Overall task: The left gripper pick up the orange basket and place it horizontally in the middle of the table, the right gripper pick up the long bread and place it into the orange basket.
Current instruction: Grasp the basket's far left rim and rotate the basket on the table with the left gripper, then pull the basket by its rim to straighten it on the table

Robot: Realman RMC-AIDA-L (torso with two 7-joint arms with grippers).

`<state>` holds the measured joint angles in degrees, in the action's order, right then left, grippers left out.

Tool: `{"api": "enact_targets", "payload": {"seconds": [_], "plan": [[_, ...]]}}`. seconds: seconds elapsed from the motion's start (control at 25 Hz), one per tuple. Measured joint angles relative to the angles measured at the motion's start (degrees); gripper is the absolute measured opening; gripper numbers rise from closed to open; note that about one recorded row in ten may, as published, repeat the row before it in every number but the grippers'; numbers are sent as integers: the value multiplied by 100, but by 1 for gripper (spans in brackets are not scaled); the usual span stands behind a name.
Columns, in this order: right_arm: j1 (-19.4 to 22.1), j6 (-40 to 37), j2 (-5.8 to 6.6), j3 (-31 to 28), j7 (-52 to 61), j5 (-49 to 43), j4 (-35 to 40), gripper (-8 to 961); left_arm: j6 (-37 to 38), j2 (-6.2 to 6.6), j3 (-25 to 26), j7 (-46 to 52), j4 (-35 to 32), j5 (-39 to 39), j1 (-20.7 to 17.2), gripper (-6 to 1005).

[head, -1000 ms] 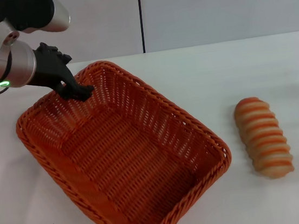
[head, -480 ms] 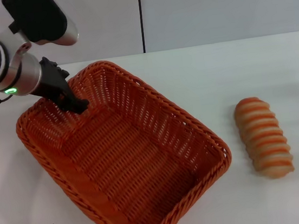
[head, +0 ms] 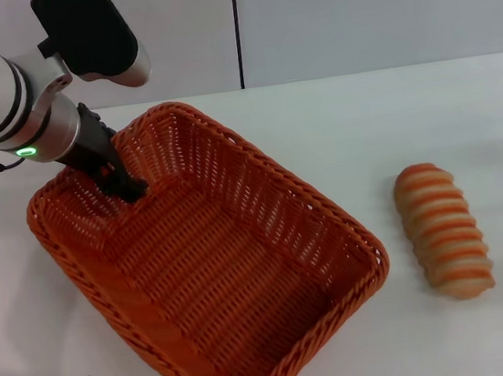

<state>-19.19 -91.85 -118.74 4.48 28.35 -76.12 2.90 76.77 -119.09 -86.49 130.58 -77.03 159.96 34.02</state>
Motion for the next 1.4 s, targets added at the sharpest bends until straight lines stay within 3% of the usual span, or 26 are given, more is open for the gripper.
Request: {"api": "enact_targets", "payload": {"seconds": [0.36, 0.56, 0.76, 0.96, 1.04, 1.4], "plan": [[4, -6, 0, 0, 3, 0, 0, 582, 207, 0, 3, -23, 57, 64, 159, 697], [-36, 26, 0, 0, 6, 1, 110, 582, 285, 0, 1, -29, 105, 62, 275, 473], [-58, 12, 6, -3, 27, 9, 250, 582, 290, 0, 8, 149, 316, 62, 460, 351], [-135, 179, 14, -75, 420, 61, 642, 582, 315, 0, 15, 299, 434, 91, 571, 344], [-190, 302, 16, -80, 737, 64, 975, 582, 315, 0, 118, 1090, 410, 229, 643, 341], [-522, 660, 62, -136, 904, 75, 1598, 581, 580, 23, 702, 2745, 392, 238, 726, 308]]}}
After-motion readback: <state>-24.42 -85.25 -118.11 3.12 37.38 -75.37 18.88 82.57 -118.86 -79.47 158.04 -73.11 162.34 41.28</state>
